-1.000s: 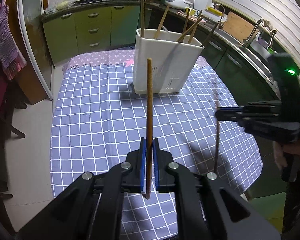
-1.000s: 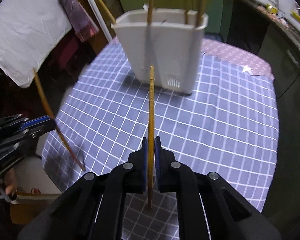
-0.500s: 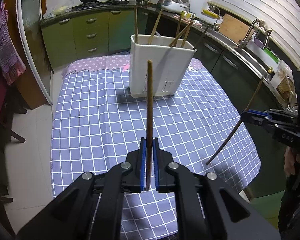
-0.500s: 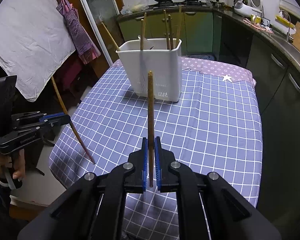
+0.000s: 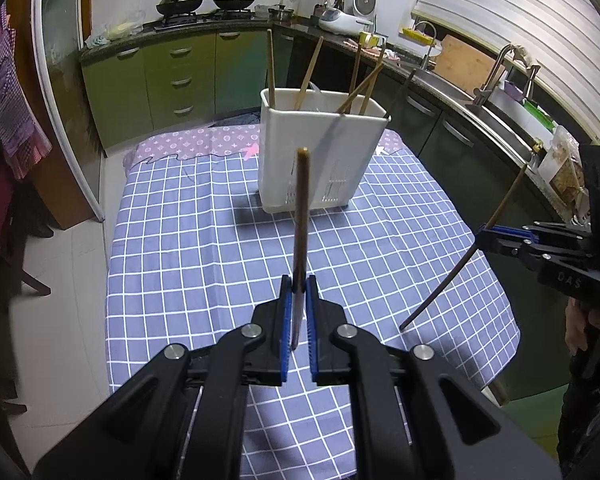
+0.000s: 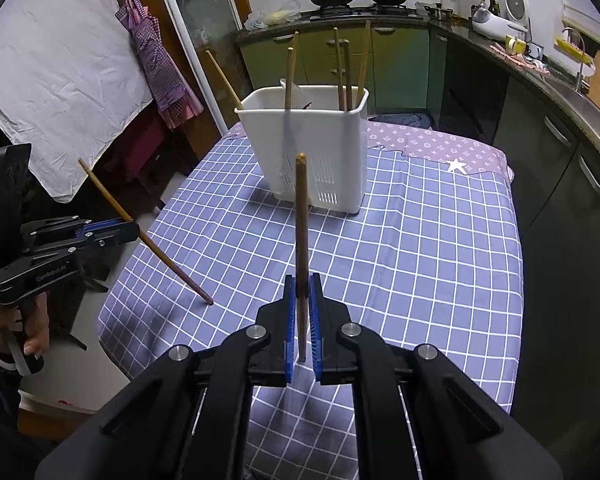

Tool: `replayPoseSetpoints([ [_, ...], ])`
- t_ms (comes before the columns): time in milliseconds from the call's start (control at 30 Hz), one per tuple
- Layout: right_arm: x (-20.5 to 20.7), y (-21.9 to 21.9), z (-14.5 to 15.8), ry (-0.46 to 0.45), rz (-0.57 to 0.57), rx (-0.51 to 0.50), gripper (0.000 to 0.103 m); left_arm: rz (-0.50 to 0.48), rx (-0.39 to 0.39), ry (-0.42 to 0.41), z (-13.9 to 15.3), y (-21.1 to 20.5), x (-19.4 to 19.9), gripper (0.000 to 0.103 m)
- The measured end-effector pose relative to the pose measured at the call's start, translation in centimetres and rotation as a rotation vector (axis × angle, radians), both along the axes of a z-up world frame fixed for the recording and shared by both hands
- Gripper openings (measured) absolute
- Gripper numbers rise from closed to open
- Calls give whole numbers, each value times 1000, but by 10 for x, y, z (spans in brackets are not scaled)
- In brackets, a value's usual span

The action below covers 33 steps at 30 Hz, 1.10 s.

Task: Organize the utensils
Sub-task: 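Lift both chopsticks upright and carry them over the white holder, then lower both chopsticks into the holder and open both grippers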

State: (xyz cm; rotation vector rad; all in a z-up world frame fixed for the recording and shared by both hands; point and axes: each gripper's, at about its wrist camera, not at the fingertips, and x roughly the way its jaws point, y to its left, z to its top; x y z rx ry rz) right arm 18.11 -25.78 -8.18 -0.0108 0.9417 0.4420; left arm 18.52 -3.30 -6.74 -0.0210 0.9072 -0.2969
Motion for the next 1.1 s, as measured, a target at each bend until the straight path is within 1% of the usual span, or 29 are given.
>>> replayPoseSetpoints([
  [133,2,3,10,-17,9,-4,8,-2,-5,-16,7,2,3,7],
  [333,10,7,44,-78,20,-3,8,-19,-7,-36,28,-1,9,7],
  [467,17,8,73,-130,14,10,8,-33,2,-80,58,-8,18,7],
  [600,28,12,108,-198,4,27,8,-31,6,-155,98,-14,32,7],
  [633,31,14,115,-210,2,32,7,-32,4,-165,105,-15,35,7],
  [700,40,16,133,-245,-4,47,8,-40,-10,-203,127,-21,46,7],
  [800,57,19,155,-291,-22,65,8,-35,-16,-263,150,-27,60,7],
  [867,67,19,162,-302,-31,76,7,-26,-15,-297,162,-30,70,7],
  [967,82,20,170,-321,-50,72,7,-15,0,-335,169,-37,86,7],
  [1100,100,18,173,-333,-73,79,7,5,25,-352,159,-46,112,7],
])
